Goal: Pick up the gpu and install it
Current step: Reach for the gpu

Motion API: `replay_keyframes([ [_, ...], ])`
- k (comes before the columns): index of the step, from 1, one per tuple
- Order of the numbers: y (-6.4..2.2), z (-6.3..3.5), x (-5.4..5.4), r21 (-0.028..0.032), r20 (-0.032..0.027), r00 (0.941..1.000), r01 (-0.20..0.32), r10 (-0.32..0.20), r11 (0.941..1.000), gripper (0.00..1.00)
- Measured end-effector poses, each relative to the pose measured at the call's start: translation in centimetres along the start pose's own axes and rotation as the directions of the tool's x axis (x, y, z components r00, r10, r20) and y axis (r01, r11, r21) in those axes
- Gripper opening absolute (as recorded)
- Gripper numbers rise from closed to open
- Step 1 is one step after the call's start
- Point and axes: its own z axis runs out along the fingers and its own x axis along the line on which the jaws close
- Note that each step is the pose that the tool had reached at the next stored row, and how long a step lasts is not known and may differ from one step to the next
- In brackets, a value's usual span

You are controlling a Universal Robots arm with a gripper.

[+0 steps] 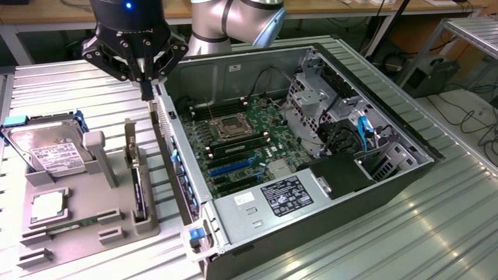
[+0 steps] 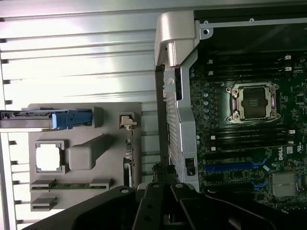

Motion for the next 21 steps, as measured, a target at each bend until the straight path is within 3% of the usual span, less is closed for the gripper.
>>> replay_keyframes([
  [21,-0.06,-0.02,0.84,-0.0001,0.0001,1.0,0.0,0.0,1.0,0.11],
])
